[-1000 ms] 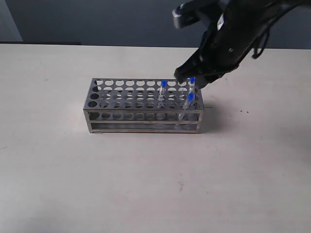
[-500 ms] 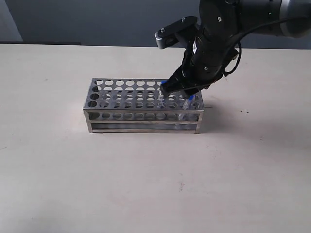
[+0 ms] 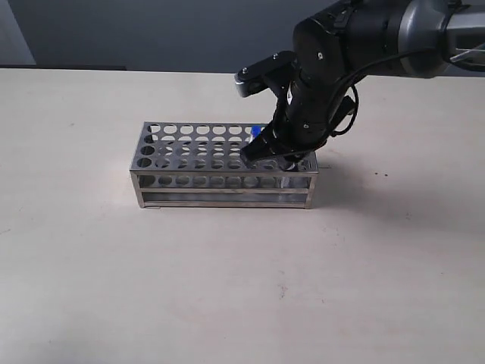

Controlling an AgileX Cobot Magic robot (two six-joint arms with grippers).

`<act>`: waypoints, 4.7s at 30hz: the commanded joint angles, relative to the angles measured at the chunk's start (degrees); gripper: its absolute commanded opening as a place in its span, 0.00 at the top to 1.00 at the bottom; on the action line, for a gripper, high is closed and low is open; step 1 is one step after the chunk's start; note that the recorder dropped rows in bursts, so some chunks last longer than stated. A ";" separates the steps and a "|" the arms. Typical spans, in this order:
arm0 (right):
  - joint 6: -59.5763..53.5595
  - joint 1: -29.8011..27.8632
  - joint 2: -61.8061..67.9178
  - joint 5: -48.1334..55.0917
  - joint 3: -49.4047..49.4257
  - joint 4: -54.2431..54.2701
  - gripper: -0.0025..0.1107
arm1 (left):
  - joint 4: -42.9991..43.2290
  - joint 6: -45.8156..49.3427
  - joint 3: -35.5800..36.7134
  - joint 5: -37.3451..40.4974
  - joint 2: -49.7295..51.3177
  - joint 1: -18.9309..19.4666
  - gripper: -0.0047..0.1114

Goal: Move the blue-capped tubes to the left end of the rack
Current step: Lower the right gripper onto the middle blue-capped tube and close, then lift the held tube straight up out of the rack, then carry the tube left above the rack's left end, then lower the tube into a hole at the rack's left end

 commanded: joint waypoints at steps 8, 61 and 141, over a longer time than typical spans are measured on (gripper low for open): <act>-0.11 -0.07 -11.17 -0.10 -0.31 -1.44 0.98 | -0.31 -0.10 0.22 -0.61 0.19 -0.27 0.96; -27.73 3.47 23.54 8.39 -46.27 26.43 0.98 | -0.31 -0.10 0.22 -0.61 0.19 -0.27 0.96; -26.48 6.14 25.18 3.50 -48.95 17.90 0.98 | -0.31 -0.10 0.22 -0.67 0.19 -0.27 0.96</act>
